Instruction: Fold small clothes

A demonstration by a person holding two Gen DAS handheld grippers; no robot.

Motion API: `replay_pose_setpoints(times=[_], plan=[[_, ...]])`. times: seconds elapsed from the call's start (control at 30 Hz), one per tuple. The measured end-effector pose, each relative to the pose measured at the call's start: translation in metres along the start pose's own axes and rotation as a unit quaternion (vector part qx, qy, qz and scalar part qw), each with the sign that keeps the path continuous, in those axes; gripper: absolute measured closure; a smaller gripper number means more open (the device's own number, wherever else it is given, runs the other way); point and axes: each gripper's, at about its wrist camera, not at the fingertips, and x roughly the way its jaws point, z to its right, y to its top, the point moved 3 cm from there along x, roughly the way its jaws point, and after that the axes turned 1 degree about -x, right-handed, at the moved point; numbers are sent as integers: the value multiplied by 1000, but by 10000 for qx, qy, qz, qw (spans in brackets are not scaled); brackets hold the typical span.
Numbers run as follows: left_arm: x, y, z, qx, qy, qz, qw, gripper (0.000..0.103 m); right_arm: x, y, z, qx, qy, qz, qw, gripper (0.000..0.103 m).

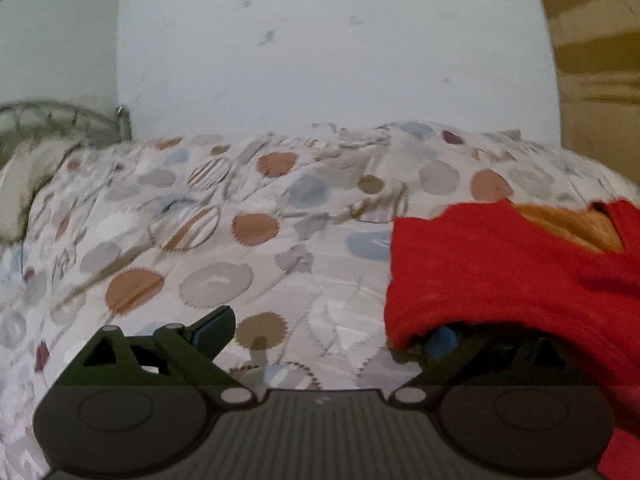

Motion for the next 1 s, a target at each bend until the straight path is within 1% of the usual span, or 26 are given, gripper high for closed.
replay_pose_setpoints(times=[0.07,0.13,0.2,0.3,0.43,0.5,0.53,0.63,0.7,0.77,0.8,0.87,0.93,1.0], plan=[[1,-1,-7,-117,124,-108,9998,5,0,-1,0,0,4,8,10000,0],[3,-4,-12,-166,121,-274,9994,5,0,0,0,2,6,9,10000,0],[6,-7,-14,-109,-12,-554,9984,5,0,-1,0,8,18,20,10000,0],[1,-11,-16,-114,-171,-807,9965,4,-1,-2,1,28,43,37,10000,0],[-24,-19,-26,-279,-225,-900,9953,0,-7,-1,4,134,155,105,9997,0],[-44,-24,-33,-388,-354,-941,9942,0,-18,0,8,232,195,158,9994,0],[-55,-27,-36,-451,-456,-949,9934,0,-24,-1,10,231,168,181,9994,0],[-92,-38,-43,-638,-966,-963,9886,0,-48,-8,16,57,109,309,9994,0],[-120,-46,-45,-735,-1483,-975,9814,0,-66,-15,21,-140,5,416,9990,0],[-143,-55,-43,-735,-1871,-1006,9744,0,-86,-24,28,-233,121,589,9979,0],[-154,-59,-42,-722,-2032,-1044,9709,0,-94,-28,33,-214,135,597,9979,0],[-170,-68,-40,-700,-2292,-1169,9638,0,-103,-37,41,-140,130,419,9989,0],[-179,-76,-38,-666,-2438,-1391,9575,1,-109,-45,48,-56,165,235,9996,1],[-184,-84,-36,-698,-2503,-1638,9517,2,-113,-51,54,102,283,86,9995,11]])
